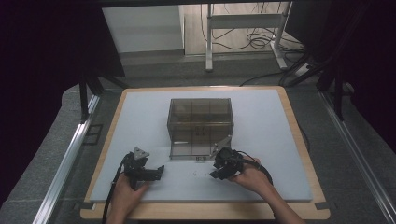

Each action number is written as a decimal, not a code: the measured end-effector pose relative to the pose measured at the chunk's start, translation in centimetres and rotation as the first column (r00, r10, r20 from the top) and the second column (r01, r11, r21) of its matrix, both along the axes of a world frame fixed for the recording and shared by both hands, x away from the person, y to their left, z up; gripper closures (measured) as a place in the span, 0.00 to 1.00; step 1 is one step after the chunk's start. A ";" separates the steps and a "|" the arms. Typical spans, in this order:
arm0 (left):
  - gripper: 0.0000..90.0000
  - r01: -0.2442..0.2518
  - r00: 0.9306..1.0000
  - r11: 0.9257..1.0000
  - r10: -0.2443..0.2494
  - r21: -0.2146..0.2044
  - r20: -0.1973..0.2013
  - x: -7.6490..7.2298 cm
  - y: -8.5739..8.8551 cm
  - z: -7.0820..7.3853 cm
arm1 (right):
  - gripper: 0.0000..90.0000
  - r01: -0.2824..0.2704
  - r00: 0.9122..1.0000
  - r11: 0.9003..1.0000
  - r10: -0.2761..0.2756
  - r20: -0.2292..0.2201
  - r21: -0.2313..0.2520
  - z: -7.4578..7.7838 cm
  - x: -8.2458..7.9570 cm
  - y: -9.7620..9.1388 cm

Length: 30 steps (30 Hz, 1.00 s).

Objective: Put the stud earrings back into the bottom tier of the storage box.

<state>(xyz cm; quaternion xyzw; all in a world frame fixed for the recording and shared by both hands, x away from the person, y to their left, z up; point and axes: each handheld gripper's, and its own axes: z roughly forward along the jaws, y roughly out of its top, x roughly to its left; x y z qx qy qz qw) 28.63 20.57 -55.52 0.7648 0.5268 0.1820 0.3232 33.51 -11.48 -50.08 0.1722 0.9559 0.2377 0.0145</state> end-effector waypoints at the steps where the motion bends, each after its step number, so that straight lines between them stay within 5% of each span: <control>1: 0.00 0.000 1.000 1.000 0.000 0.000 0.000 0.0 0.0 0.0 | 0.61 -0.002 1.000 1.000 0.002 0.007 -0.002 0.0 0.0 0.1; 10: 0.00 0.000 1.000 1.000 0.000 0.000 0.000 0.0 0.0 0.0 | 0.57 -0.014 1.000 1.000 0.014 0.009 -0.024 -0.1 0.2 0.8; 19: 0.00 0.002 1.000 1.000 -0.002 0.003 0.001 0.0 0.0 0.0 | 0.70 -0.037 0.999 0.998 0.036 -0.018 -0.043 0.3 0.4 1.9; 30: 0.00 0.000 1.000 1.000 0.000 0.001 -0.001 0.0 0.0 0.0 | 0.83 -0.092 0.996 0.988 0.088 -0.032 -0.120 0.4 0.5 3.8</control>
